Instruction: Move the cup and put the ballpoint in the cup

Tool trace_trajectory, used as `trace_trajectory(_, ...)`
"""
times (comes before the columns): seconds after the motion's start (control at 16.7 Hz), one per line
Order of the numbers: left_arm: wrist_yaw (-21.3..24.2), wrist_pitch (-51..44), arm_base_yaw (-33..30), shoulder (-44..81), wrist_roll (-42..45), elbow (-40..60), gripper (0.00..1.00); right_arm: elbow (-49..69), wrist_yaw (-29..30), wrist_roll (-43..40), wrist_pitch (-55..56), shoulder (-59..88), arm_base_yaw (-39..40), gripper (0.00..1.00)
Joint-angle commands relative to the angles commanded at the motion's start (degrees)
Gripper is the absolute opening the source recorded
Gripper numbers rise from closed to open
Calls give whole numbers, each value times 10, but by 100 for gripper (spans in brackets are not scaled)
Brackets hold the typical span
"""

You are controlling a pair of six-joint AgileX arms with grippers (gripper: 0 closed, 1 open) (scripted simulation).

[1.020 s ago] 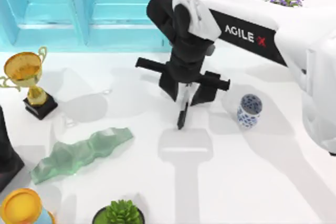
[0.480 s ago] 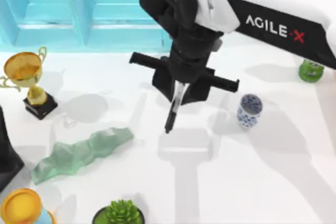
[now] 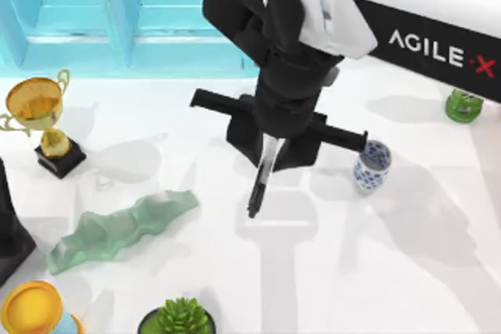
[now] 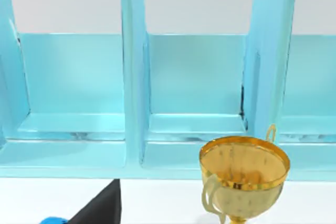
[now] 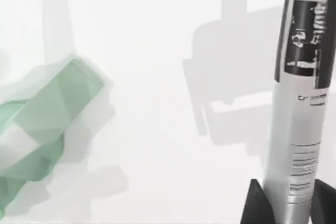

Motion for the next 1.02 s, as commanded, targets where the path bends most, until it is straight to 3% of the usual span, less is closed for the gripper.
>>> trace_trajectory(0.18, 0, 0, 0, 0, 0, 0, 100, -12, 13, -11, 17, -6, 3, 0)
trace_trajectory(0.36, 0, 0, 0, 0, 0, 0, 100, -61, 61, -52, 87, -28, 11, 0)
trace_trajectory(0.6, 0, 0, 0, 0, 0, 0, 100, -178, 164, -144, 247, -72, 27, 0)
trace_trajectory(1.02, 0, 0, 0, 0, 0, 0, 100, -463, 378, -354, 622, -157, 64, 0)
